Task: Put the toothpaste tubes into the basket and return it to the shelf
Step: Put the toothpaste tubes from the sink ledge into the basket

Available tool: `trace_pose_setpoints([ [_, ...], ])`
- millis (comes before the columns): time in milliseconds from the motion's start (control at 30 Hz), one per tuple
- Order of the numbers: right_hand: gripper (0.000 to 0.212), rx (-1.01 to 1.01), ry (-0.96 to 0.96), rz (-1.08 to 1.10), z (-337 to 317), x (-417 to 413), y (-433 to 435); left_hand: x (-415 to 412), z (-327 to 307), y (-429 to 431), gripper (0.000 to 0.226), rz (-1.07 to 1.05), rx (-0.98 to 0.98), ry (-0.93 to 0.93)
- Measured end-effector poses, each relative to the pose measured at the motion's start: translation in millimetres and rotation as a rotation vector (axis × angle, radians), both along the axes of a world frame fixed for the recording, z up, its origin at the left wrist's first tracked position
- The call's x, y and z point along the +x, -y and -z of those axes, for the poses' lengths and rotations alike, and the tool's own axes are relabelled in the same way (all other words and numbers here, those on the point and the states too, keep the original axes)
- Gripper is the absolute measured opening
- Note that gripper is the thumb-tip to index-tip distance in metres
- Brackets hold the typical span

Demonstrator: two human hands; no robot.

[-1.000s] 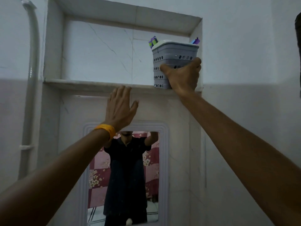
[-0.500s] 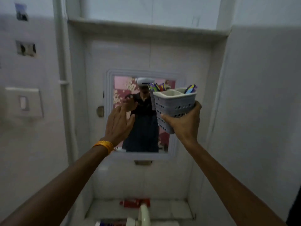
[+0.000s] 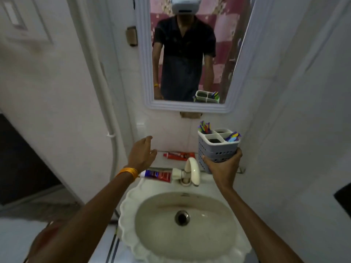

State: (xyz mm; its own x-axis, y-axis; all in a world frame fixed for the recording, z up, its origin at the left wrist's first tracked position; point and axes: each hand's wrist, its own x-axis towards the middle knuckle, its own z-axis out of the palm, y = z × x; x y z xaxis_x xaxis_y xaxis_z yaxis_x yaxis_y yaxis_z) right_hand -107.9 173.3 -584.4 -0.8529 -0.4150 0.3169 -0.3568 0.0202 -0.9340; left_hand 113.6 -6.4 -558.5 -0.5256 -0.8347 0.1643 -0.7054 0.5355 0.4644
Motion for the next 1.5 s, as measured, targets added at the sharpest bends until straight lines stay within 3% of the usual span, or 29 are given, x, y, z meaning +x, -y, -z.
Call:
trace_pose_setpoints([
  [333,0.117,0.124,0.164,0.051,101,10,12,14,109,27,0.060,0.079,0.228,0.267],
  [600,0.120,0.093,0.210,0.115,131,16,8,9,133,48,0.049,0.133,0.204,0.393],
  [833,0.130,0.051,0.234,0.110,135,19,-2,5,143,52,0.037,0.213,0.066,0.541],
  [933,0.125,0.028,0.236,0.105,132,21,-1,10,141,45,0.036,0.225,0.129,0.448],
  [1033,0.123,0.000,0.255,0.094,131,23,-5,16,119,40,0.034,0.223,0.192,0.220],
  [1267,0.121,-0.027,0.279,0.063,140,14,-10,13,15,42,0.033,0.248,-0.009,-0.109],
  [1500,0.124,-0.020,0.280,0.067,148,8,-8,-80,-67,9,0.034,0.631,-0.131,-0.249],
])
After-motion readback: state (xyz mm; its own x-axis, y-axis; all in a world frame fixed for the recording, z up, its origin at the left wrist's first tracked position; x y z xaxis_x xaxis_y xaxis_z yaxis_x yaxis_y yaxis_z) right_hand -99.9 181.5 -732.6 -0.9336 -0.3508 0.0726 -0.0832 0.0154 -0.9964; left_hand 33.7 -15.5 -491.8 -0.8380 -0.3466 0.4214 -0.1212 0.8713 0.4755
